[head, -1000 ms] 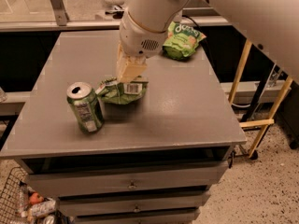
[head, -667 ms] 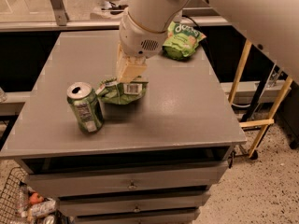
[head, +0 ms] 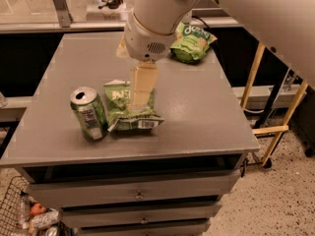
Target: Move green jalapeno chip bag near green can
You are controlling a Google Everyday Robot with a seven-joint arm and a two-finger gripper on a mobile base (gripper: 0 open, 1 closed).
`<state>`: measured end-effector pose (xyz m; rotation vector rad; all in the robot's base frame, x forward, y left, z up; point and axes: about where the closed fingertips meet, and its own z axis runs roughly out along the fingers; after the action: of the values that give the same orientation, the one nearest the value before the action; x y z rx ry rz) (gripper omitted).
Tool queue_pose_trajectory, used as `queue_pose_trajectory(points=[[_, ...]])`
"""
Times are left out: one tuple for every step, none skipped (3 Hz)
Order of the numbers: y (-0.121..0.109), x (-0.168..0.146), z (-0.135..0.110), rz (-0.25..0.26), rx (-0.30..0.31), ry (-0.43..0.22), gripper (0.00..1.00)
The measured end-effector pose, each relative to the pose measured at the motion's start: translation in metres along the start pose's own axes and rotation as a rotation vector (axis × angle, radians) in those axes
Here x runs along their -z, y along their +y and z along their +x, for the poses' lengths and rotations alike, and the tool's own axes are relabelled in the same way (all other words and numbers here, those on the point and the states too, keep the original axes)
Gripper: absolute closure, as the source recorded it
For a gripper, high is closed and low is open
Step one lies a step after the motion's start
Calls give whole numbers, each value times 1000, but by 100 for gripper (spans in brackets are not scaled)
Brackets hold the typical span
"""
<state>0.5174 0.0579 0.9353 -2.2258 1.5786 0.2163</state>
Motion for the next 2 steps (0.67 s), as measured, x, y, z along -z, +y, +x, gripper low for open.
queue_pose_trajectory(points=[[0,0,0,0,0,0,0],[2,5,11,25,-22,-2,0]])
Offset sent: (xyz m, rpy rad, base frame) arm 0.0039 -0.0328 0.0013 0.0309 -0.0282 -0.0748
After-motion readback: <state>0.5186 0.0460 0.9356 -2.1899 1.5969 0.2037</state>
